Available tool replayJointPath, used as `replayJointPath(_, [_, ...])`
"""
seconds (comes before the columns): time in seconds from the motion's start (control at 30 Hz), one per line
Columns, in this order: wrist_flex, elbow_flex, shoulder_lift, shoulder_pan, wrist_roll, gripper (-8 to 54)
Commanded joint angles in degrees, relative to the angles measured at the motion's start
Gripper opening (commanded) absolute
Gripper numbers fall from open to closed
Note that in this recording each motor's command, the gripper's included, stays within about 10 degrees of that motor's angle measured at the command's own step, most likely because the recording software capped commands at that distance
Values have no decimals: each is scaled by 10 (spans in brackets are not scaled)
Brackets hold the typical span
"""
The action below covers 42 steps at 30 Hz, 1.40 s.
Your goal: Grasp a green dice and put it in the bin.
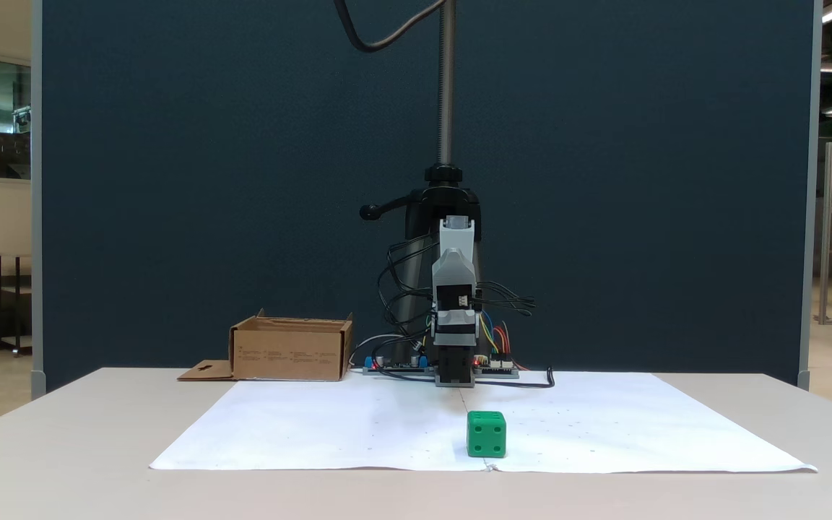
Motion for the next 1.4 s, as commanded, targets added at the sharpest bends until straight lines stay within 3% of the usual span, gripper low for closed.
replayJointPath(0.0, [-12, 42, 64, 5, -45, 431])
replayJointPath(0.93, [-13, 42, 64, 5, -47, 431])
replayJointPath(1.17, [-10, 40, 64, 4, -51, 403])
replayJointPath(1.37, [190, -80, 64, 17, -52, 404])
